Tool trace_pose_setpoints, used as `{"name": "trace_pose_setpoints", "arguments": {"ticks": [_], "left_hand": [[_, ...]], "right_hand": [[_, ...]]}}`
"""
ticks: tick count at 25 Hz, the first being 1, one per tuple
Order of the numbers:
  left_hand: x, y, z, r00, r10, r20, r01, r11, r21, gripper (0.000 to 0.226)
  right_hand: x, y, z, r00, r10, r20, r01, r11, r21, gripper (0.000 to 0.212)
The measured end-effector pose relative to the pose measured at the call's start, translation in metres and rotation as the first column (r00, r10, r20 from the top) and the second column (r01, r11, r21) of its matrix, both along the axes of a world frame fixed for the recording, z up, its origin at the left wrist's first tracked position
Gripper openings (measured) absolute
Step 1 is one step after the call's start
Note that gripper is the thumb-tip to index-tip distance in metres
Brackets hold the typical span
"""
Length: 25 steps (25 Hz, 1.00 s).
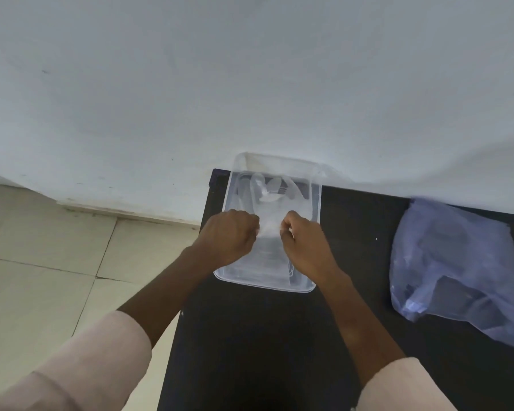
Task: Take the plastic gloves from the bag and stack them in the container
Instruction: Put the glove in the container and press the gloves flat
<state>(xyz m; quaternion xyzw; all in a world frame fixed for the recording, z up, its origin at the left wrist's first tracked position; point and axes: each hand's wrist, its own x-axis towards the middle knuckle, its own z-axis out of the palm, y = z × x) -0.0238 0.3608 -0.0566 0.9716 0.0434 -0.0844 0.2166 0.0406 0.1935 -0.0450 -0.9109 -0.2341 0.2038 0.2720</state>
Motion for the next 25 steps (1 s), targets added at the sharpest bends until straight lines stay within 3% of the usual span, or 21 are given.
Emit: {"name": "trace_pose_setpoints", "arguments": {"ticks": [7, 9, 14, 20, 25], "left_hand": [[-0.010, -0.004, -0.003, 0.996, -0.093, -0.010, 0.094, 0.982, 0.166, 0.024], [-0.012, -0.005, -0.004, 0.989, -0.141, -0.043, 0.147, 0.971, 0.187, 0.026], [-0.019, -0.003, 0.001, 0.907, -0.294, -0.303, 0.378, 0.883, 0.276, 0.032], [-0.018, -0.002, 0.004, 0.810, -0.351, -0.470, 0.507, 0.821, 0.261, 0.032], [-0.018, -0.002, 0.001, 0.826, -0.350, -0.442, 0.496, 0.824, 0.274, 0.032]], "right_hand": [[-0.008, -0.002, 0.005, 0.986, 0.165, 0.004, -0.161, 0.971, -0.178, 0.007], [-0.008, -0.005, 0.007, 0.970, 0.243, -0.026, -0.243, 0.944, -0.224, 0.014], [-0.008, -0.008, 0.009, 0.850, 0.496, -0.178, -0.517, 0.716, -0.469, 0.048], [-0.005, -0.010, 0.007, 0.796, 0.547, -0.258, -0.593, 0.620, -0.513, 0.037], [-0.008, -0.006, 0.010, 0.793, 0.609, -0.036, -0.527, 0.654, -0.544, 0.031]]}}
